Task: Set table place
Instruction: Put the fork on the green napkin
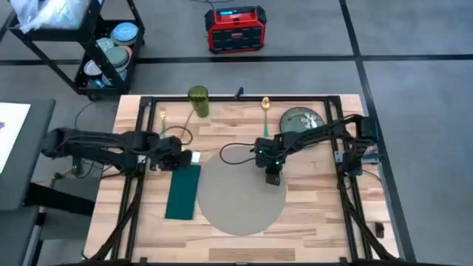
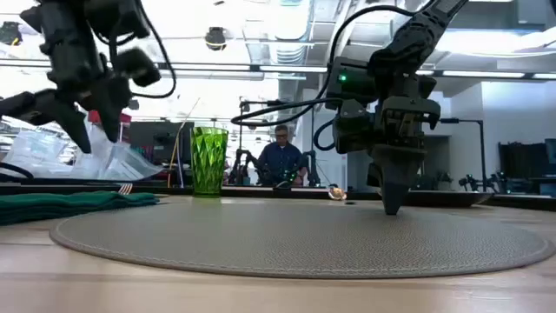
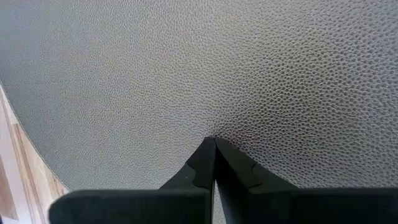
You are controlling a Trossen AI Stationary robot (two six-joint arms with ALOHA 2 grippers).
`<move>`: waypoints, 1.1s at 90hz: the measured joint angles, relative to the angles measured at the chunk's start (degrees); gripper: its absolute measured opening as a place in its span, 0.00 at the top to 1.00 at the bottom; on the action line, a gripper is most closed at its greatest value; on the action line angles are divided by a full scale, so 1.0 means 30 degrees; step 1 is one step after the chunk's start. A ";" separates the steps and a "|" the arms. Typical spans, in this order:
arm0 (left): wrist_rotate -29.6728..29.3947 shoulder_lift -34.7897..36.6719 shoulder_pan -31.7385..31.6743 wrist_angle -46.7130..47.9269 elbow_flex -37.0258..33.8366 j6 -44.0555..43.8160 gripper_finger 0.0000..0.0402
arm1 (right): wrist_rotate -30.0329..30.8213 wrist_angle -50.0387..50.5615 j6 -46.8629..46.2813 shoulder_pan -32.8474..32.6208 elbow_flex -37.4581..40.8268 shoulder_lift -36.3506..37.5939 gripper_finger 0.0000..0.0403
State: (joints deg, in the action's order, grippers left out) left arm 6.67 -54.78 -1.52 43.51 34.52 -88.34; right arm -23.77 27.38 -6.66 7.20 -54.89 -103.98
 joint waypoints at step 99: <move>-0.1819 -0.8640 -1.9544 0.3291 0.5544 2.3425 0.78 | -0.0517 -0.0380 -0.3648 -0.0042 0.0022 0.0036 1.00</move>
State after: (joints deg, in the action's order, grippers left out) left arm 1.21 -80.70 -60.15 53.39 51.16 -18.07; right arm -25.32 26.24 -17.60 7.07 -54.83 -103.88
